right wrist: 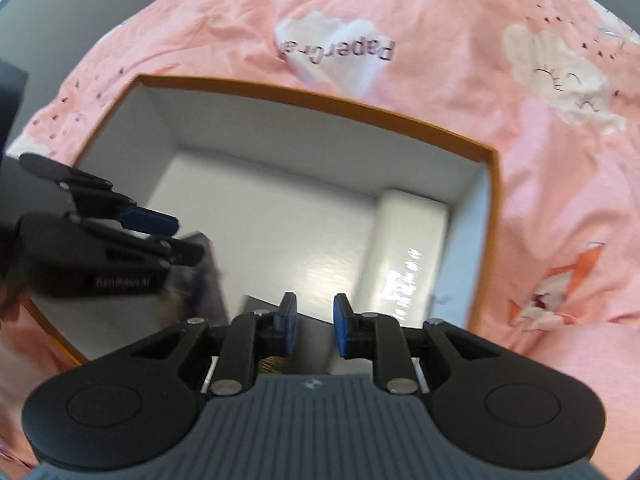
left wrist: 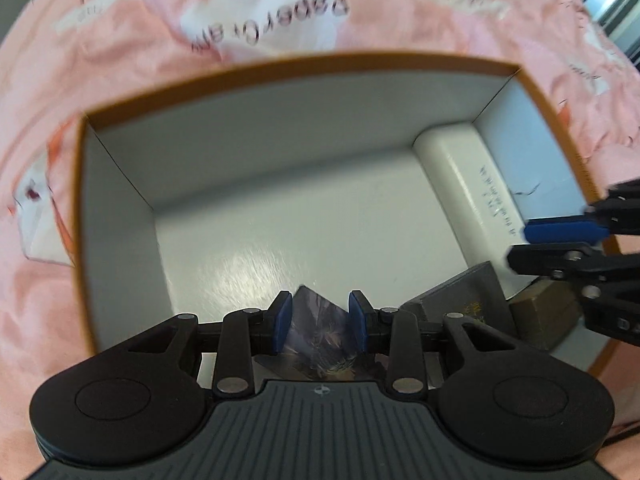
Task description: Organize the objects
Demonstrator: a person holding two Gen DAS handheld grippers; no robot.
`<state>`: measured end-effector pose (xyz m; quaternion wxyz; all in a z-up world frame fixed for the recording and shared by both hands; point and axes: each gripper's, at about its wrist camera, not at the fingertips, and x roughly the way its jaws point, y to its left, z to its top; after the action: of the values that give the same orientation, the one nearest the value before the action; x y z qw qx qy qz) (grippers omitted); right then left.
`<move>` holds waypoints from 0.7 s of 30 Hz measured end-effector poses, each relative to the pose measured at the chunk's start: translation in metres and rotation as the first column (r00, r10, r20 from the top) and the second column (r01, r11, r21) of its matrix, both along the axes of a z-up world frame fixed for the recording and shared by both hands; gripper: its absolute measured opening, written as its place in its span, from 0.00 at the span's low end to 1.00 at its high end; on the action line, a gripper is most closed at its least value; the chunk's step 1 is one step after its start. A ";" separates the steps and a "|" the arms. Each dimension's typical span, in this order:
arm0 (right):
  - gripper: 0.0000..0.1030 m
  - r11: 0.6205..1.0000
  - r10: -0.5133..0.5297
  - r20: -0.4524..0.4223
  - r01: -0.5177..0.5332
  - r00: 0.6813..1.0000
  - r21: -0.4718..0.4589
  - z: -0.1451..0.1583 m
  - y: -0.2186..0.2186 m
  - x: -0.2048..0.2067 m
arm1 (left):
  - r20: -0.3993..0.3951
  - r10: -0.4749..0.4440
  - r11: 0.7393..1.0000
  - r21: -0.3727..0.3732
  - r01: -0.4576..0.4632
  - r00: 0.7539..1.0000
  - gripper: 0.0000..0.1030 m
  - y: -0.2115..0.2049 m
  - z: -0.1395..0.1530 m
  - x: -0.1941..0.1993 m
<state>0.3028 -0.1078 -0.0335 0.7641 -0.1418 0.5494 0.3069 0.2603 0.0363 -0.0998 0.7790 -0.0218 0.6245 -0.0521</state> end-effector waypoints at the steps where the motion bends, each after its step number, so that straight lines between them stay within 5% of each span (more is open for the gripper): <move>1: 0.21 1.000 -0.002 0.004 0.002 1.000 -0.005 -0.005 -0.002 -0.002 | -0.010 0.019 1.000 -0.013 -0.019 1.000 0.38 0.001 -0.003 0.000; 6: 0.21 1.000 0.010 0.020 -0.010 1.000 0.004 -0.014 -0.006 -0.001 | -0.079 0.060 0.980 -0.184 -0.074 0.995 0.36 0.009 -0.009 0.002; 9: 0.21 1.000 0.011 0.022 -0.012 1.000 0.017 -0.016 -0.009 -0.004 | -0.071 0.036 0.974 -0.220 -0.051 0.997 0.34 0.003 -0.010 0.000; 11: 0.21 1.000 0.014 0.032 -0.015 0.999 0.026 -0.014 -0.011 -0.006 | -0.025 0.030 0.981 -0.191 -0.034 0.999 0.34 0.003 -0.004 -0.002; 14: 0.21 0.999 0.024 0.053 -0.026 0.998 0.033 -0.010 -0.012 -0.009 | 0.035 0.034 0.998 -0.049 -0.032 0.999 0.34 0.005 0.009 0.003; 16: 0.21 0.999 0.027 0.059 -0.029 0.998 0.034 -0.009 -0.013 -0.009 | 0.020 0.034 0.999 0.007 -0.034 0.999 0.37 0.009 0.006 0.005; 21: 0.22 0.999 0.030 0.066 -0.033 0.997 0.042 -0.006 -0.014 -0.011 | -0.037 0.055 0.998 -0.001 -0.055 0.998 0.40 0.011 -0.016 0.006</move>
<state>0.2917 -0.1215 -0.0400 0.7796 -0.1439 0.5151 0.3258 0.2658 0.0476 -0.1155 0.7683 -0.0410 0.6380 -0.0308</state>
